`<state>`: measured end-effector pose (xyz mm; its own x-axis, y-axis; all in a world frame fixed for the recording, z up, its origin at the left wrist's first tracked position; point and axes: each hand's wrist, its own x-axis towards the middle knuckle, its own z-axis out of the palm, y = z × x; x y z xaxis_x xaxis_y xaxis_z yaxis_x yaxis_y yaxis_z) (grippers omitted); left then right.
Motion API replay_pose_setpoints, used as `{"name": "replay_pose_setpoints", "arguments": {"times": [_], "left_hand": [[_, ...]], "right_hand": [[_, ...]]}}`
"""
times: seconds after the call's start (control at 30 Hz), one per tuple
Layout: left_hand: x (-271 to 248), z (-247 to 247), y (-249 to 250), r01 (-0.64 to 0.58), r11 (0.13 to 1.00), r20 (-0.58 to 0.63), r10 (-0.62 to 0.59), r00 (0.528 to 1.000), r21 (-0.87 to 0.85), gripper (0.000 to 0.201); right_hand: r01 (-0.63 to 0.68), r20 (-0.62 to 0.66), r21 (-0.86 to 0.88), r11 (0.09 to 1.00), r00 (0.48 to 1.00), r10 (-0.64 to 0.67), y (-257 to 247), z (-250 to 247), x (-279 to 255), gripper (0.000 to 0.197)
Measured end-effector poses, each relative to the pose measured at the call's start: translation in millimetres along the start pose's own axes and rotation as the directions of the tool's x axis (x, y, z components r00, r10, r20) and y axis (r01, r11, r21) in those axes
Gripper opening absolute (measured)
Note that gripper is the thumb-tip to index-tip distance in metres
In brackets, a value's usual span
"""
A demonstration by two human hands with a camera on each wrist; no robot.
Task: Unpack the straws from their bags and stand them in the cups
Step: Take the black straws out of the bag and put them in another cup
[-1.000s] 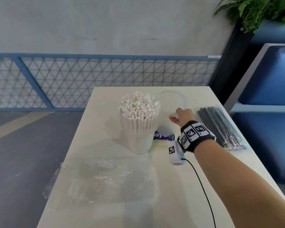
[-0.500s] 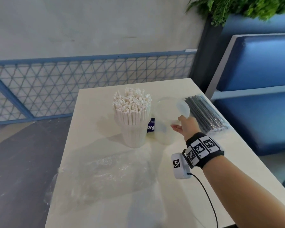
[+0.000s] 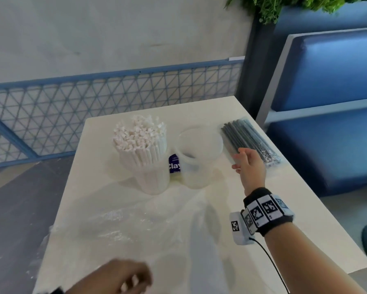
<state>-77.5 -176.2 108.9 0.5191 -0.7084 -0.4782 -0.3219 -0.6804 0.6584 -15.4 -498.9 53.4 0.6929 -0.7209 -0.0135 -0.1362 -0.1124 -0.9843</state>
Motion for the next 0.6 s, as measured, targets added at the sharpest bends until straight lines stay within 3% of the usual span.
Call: {"name": "replay_pose_setpoints", "arguments": {"times": [0.13,0.23,0.3,0.4,0.5,0.6], "left_hand": [[95,-6,66,-0.213,0.972,-0.204,0.189,0.961,-0.103,0.009],[189,-3,119,-0.306,0.94,-0.365,0.235,0.901,-0.15,0.017],[247,-1,142,-0.266,0.944,-0.439,0.158,0.885,-0.197,0.026],[321,5,158,-0.129,0.922,-0.493,-0.074,0.867,-0.366,0.04],[375,15,151,0.066,0.853,-0.461,-0.343,0.819,-0.518,0.054],[405,24,141,0.191,0.783,-0.405,-0.494,0.769,-0.593,0.058]], "right_hand": [[0.058,-0.022,-0.043,0.997,0.998,-0.059,6,-33,33,0.013],[0.11,-0.024,-0.192,0.975,0.993,-0.117,17,-53,70,0.019],[0.162,0.019,-0.306,0.938,0.986,-0.164,28,-61,94,0.023],[0.221,0.141,-0.548,0.807,0.975,-0.17,44,-70,123,0.04],[0.188,0.262,-0.689,0.7,0.965,-0.001,58,-74,141,0.066],[0.167,0.321,-0.772,0.614,0.935,0.149,70,-71,147,0.079]]}}
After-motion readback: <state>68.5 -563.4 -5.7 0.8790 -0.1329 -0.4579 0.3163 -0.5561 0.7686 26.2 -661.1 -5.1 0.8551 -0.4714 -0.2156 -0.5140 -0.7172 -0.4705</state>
